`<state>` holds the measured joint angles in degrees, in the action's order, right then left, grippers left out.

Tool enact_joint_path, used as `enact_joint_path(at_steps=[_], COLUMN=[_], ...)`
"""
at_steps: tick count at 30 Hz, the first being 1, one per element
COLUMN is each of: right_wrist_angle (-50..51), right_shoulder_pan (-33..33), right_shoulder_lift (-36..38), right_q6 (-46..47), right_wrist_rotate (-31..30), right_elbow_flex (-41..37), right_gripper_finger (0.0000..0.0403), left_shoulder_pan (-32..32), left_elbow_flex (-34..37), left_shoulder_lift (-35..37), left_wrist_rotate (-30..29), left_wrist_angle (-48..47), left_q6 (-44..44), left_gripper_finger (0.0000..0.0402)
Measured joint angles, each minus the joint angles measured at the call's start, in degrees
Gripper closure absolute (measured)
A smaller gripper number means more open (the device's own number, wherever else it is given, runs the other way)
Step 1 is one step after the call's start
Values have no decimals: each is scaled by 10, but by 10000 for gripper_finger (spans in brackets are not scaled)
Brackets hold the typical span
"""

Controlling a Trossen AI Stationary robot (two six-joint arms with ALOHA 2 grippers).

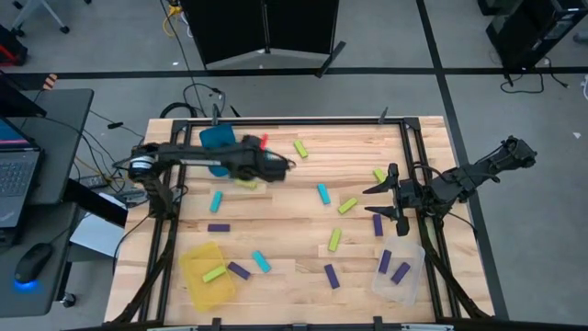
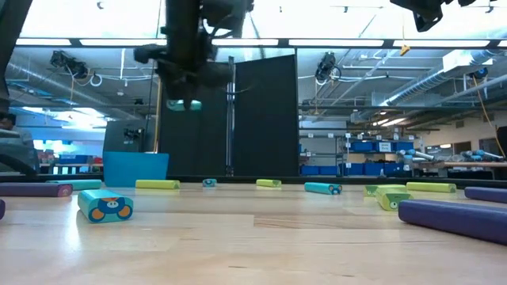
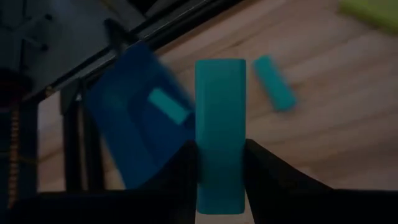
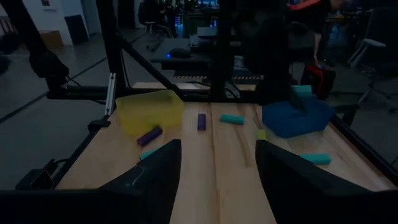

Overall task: Sort blocks
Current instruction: Put the blue block into the blue bin, then put the green block into the yellow bin

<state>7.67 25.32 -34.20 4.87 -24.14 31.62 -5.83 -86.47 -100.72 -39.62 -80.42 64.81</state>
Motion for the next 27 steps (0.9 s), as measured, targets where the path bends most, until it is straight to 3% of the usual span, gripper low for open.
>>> enact_joint_path(at_steps=[9, 14, 22, 27], right_wrist_angle=[-4, -5, -26, -44], right_shoulder_pan=[0, 0, 0, -1], right_shoulder_lift=[0, 0, -3, -16], right_q6=[-5, -4, 0, 1], right_wrist_rotate=[-2, -2, -3, -16], right_elbow_flex=[0, 0, 0, 0], right_gripper_finger=[186, 186, 186, 186], left_shoulder_pan=[-143, -181, -193, -193], left_elbow_flex=[155, 187, 189, 189], left_shoulder_lift=[89, 105, 104, 108], left_wrist_rotate=[62, 75, 68, 67], left_wrist_angle=[112, 172, 172, 166], left_q6=[-111, -162, -210, -215], left_gripper_finger=[301, 295, 144, 114])
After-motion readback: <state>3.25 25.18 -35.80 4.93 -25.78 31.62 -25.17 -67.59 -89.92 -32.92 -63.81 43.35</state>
